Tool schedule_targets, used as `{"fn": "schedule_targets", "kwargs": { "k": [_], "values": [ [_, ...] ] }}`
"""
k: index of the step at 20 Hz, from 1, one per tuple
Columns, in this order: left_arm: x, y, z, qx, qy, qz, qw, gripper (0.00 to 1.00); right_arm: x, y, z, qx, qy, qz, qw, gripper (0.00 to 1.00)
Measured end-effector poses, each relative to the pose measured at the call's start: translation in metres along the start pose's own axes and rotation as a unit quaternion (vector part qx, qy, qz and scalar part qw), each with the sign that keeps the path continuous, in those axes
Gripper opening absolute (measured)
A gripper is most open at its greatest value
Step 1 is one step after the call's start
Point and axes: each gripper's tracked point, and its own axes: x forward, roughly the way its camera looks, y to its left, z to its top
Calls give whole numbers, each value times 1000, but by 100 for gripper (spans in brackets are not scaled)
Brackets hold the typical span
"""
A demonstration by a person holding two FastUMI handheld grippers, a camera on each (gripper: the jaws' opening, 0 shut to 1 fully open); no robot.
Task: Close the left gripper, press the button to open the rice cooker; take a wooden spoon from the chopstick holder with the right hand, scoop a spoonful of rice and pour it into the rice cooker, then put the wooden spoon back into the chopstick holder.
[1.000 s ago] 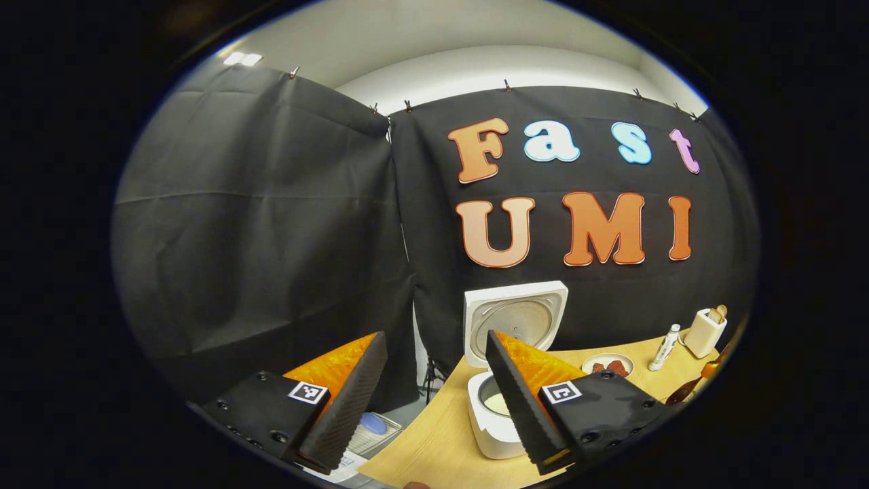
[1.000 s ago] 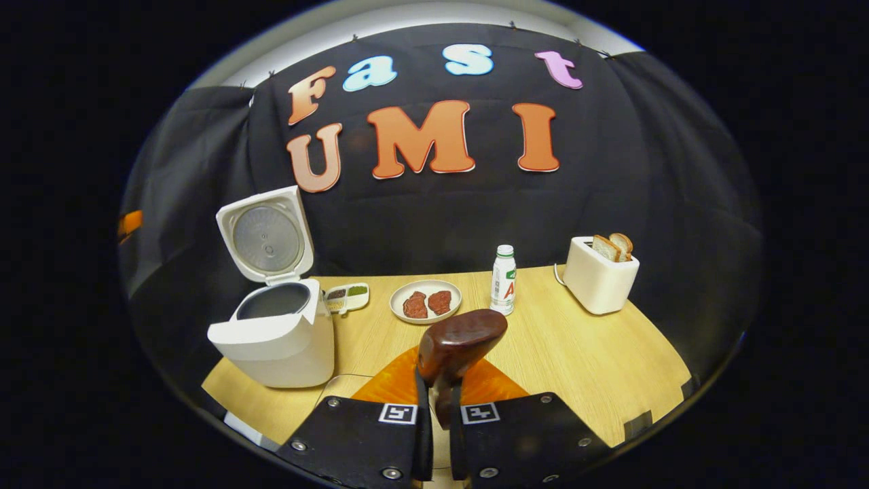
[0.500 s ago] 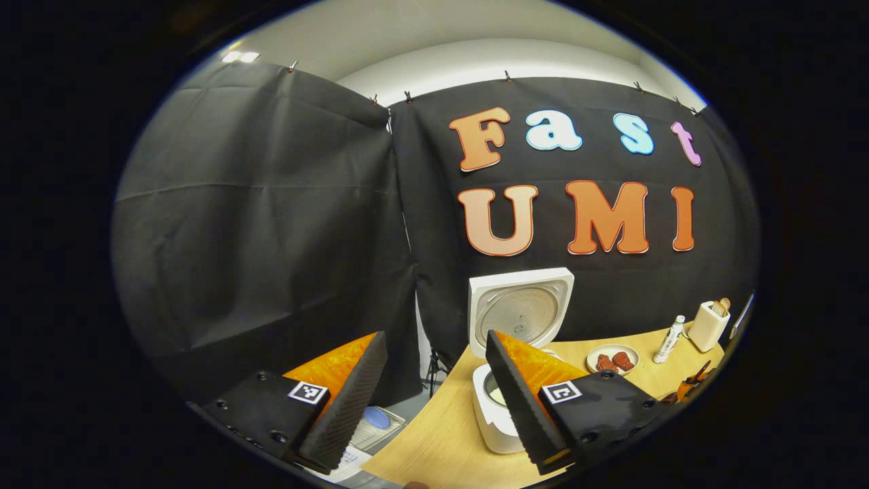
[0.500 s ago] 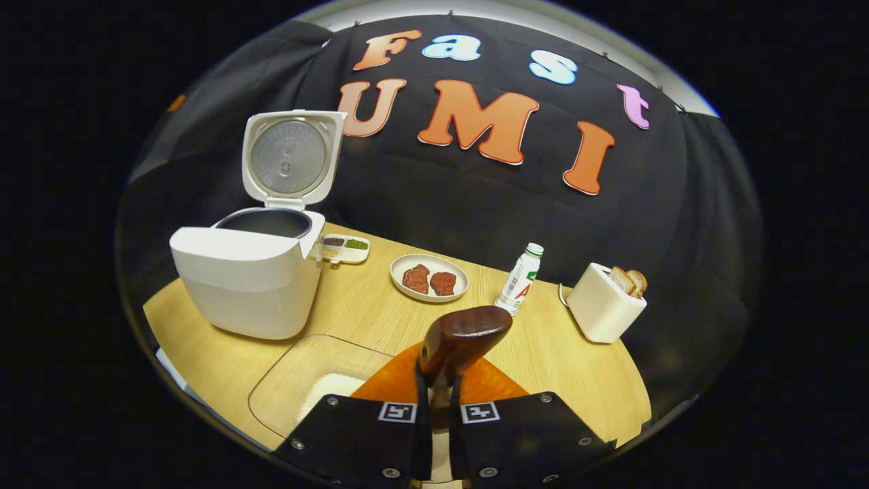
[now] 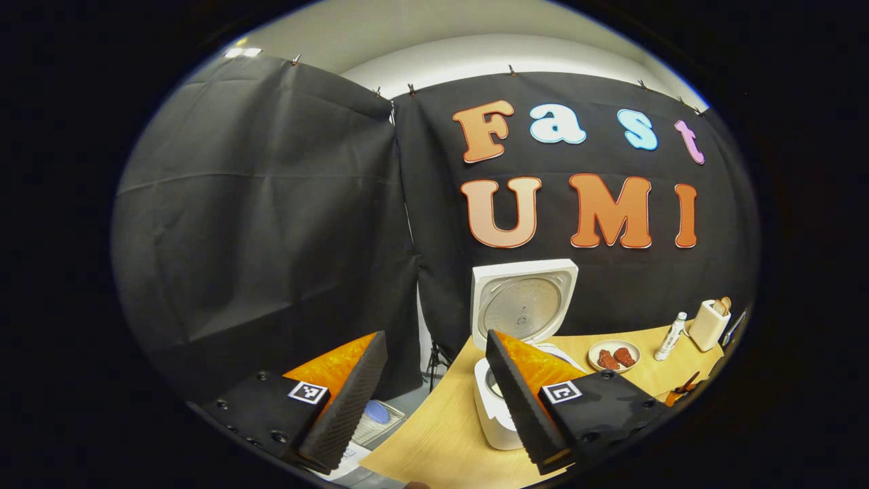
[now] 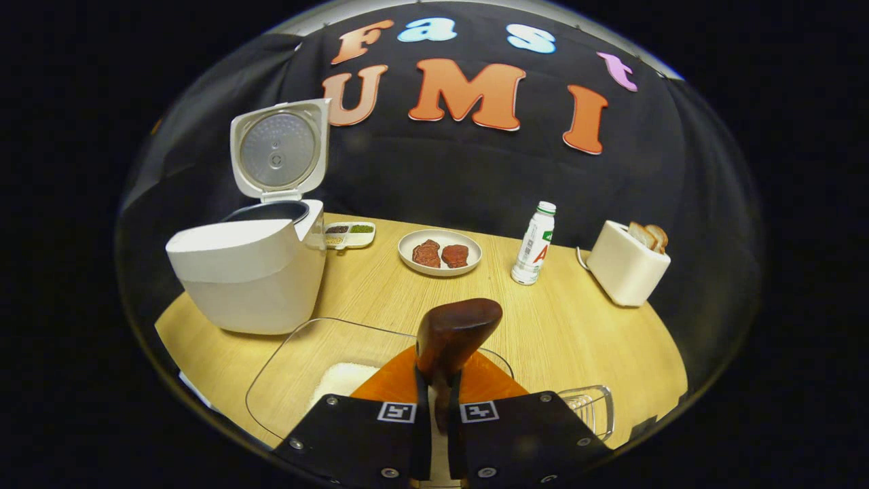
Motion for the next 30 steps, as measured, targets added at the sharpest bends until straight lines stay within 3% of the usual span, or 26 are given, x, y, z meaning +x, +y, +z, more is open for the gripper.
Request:
{"fn": "schedule_targets", "kwargs": {
  "k": [4, 10, 15, 21, 28, 30],
  "values": [
    [0, -6, 4, 1, -5, -5, 1000, 99, -6, 7, -9, 83, 20, 25, 996, 10],
    [-5, -12, 8, 8, -9, -11, 1000, 99, -10, 38, -15, 192, 46, 74, 977, 10],
    [-8, -14, 10, 3, -10, -13, 1000, 99, -7, 48, -25, 305, 77, 80, 946, 9],
    [-8, -20, 13, 5, -12, -18, 1000, 99, -6, 42, -33, 436, 115, 92, 888, 9],
    [-8, -24, 22, 0, -22, -21, 1000, 99, -19, 9, -18, 494, 104, 88, 859, 9],
    [-7, -27, 25, 4, -25, -23, 999, 99, -20, 4, -12, 493, 96, 88, 860, 9]
  ]
}}
